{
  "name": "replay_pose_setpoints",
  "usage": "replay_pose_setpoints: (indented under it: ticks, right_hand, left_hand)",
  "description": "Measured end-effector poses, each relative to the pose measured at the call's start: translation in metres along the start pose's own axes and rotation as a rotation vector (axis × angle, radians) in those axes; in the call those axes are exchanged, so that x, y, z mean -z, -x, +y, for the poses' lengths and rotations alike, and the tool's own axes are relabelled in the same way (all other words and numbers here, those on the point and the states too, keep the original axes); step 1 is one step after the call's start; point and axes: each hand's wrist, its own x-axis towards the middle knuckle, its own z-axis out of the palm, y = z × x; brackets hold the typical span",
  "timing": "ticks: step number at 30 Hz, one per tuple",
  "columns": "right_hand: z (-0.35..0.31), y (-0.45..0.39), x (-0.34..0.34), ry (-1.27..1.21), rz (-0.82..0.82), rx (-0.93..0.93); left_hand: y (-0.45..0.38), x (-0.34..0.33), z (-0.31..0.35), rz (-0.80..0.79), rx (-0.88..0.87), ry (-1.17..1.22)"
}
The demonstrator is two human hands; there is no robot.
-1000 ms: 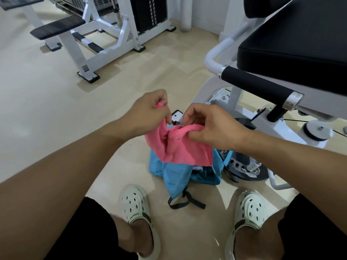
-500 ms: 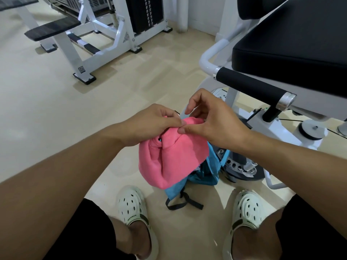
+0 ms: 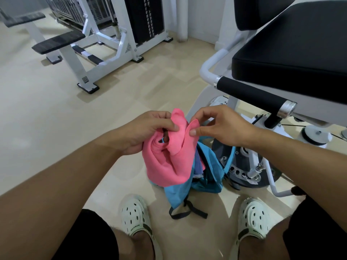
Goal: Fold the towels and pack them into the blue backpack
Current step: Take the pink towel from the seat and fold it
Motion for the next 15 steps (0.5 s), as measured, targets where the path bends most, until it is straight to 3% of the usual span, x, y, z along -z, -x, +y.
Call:
replay_pose_setpoints:
  ticks: [6,12,15]
  right_hand:
    - [-0.0040,0.0013,-0.0043,-0.036,-0.042,0.052]
    - [-0.0066,0.0036,-0.0031,-0.058,-0.121,0.097]
    - [-0.0074,0.0062,-0.0064,-0.098,-0.154,0.095]
  left_hand:
    - [0.0026,-0.0063,-0.0012,-0.004,-0.009,-0.041]
    - [-0.0009,-0.0033,-0.0048,0.292,-0.073,-0.371]
    - [0.0022,-0.0070,-0.0033,0.266,-0.113,-0.489]
